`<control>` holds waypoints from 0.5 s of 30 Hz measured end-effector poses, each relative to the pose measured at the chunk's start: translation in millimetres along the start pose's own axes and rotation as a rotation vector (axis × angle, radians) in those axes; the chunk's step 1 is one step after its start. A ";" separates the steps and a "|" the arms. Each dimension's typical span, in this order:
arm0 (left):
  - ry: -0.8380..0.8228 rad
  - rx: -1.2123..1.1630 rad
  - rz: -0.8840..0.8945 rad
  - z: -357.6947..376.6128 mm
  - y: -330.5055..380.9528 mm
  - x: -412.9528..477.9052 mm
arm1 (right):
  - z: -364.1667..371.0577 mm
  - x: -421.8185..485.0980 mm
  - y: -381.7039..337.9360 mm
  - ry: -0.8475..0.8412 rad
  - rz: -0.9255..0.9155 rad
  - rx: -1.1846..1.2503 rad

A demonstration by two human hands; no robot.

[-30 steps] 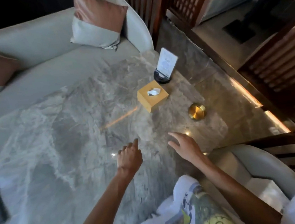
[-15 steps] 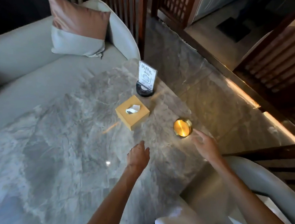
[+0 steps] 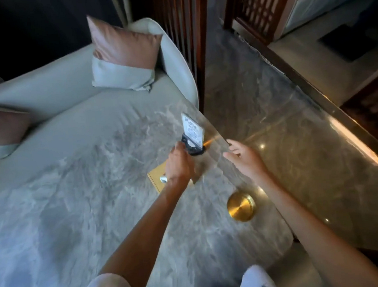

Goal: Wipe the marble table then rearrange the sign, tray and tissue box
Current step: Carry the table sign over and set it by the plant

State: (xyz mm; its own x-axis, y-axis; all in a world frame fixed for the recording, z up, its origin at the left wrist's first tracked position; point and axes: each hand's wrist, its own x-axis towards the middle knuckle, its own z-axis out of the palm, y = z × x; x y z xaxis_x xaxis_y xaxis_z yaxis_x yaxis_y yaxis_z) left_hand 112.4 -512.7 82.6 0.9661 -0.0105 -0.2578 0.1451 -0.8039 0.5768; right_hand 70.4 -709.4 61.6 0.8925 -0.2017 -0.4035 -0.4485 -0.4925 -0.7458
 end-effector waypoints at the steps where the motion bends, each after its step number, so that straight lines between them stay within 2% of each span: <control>1: 0.006 0.037 0.007 -8.0 4.6 16.4 | 4.9 16.1 -10.6 -0.026 -0.017 -0.005; 6: -0.063 0.329 0.231 -21.6 16.8 84.2 | 40.0 89.5 -16.6 -0.048 0.004 -0.075; 10: -0.117 0.740 0.482 -13.5 29.9 111.5 | 59.3 122.0 -4.0 0.013 -0.001 -0.153; 15: -0.149 0.968 0.581 0.0 38.1 124.1 | 53.7 108.5 -34.6 0.052 -0.053 -0.273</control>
State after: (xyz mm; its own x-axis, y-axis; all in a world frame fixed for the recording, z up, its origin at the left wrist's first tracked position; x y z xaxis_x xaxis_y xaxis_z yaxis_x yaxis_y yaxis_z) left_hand 237.8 -544.7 72.6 0.7891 -0.5497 -0.2743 -0.6042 -0.7750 -0.1851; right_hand 180.2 -668.8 15.2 0.9186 -0.2094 -0.3351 -0.3782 -0.7116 -0.5921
